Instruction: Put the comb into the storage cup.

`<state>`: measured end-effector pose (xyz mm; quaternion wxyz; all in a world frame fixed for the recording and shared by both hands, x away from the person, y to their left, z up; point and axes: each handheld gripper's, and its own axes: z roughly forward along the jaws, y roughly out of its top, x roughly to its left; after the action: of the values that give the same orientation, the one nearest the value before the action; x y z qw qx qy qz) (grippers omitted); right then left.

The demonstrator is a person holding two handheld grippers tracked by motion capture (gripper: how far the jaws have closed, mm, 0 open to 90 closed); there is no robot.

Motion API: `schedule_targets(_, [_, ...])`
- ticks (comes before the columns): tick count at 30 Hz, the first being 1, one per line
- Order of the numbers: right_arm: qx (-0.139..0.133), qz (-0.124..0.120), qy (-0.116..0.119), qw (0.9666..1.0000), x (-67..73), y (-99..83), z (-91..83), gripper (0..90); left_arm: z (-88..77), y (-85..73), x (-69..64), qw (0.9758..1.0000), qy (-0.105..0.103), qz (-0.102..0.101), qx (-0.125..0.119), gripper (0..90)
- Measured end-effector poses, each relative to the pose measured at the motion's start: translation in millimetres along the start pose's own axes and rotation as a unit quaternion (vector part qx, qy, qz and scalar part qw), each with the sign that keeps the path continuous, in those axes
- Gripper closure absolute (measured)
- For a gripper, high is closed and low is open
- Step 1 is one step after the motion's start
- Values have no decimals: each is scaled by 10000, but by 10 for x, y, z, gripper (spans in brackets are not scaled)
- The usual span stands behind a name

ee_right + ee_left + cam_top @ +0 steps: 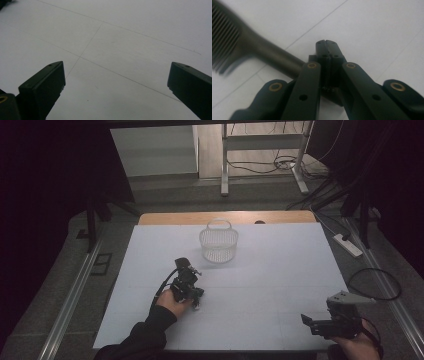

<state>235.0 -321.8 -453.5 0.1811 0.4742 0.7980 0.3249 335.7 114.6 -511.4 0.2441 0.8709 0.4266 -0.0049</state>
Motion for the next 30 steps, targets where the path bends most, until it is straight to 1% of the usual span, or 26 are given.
schedule_targets(4, [-2,-5,-2,10000,1,0,0,14,-41,-56,14,10000,52,-36,2,885])
schedule_targets(9, [0,-9,-4,10000,3,1,1,14,-92,-135,67,9998,62,-177,3,885])
schedule_targets(17, [9,-17,-5,10000,6,2,2,15,-152,-209,133,9995,99,-312,-7,885])
schedule_targets(25, [11,-19,-7,10000,7,2,3,15,-214,-276,164,9993,152,-341,-24,885])
schedule_targets(28, [13,-20,-5,10000,8,2,3,15,-234,-298,181,9992,133,-375,-49,885])
schedule_targets(30, [16,-19,-8,10000,8,2,4,15,-247,-308,184,9992,148,-363,-48,885])
